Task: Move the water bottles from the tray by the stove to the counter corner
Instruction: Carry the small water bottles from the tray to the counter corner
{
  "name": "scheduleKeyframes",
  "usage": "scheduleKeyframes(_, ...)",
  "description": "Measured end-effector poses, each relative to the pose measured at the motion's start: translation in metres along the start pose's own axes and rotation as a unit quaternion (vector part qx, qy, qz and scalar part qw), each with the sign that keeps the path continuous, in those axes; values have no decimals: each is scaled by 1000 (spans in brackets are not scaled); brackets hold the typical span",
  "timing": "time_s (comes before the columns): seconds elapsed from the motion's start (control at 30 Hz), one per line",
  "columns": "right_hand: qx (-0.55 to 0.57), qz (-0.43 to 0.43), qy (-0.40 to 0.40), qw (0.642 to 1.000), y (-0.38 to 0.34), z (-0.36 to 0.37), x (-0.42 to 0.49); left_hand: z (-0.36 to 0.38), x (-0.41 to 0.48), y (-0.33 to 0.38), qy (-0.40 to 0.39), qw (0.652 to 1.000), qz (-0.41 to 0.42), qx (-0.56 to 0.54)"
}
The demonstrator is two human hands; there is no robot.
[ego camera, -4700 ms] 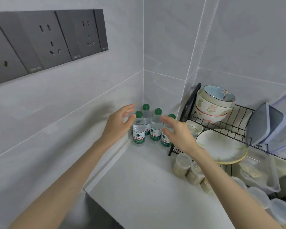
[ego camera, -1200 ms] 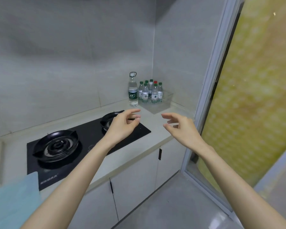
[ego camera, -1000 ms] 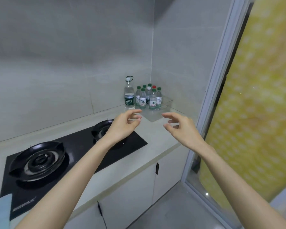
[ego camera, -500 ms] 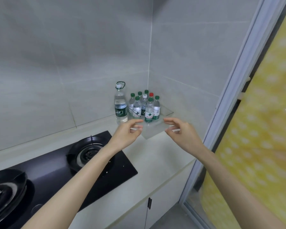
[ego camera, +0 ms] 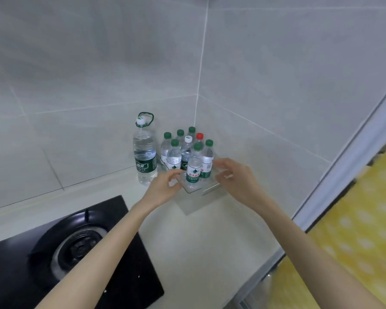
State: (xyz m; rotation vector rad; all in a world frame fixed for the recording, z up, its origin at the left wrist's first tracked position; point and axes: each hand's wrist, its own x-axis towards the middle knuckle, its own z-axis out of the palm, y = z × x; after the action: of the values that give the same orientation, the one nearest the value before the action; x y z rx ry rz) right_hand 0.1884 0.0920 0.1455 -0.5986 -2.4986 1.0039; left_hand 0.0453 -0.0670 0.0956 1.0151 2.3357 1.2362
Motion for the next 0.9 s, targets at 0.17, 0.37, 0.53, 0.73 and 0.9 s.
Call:
scheduleKeyframes(0.17, -8, 20, -11, 1000, 34, 16, 71, 26, 41, -36, -11, 997, -10, 80)
scheduleKeyframes(0.37, 54, 40, -17, 998, 66, 44, 142, 57, 68, -66, -49, 982, -92, 159)
scheduleKeyframes(0.53, 50, 8, -54, 997, 85, 67, 191, 82, 73, -76, -25, 979, -127, 158)
scheduleKeyframes(0.73, 70, -2, -76, 995, 111, 91, 232, 100, 81, -79, 24, 973, -155, 169)
scheduleKeyframes(0.9, 48, -43, -64, 996, 130, 100, 241, 109, 77, -79, 37, 971, -192, 138)
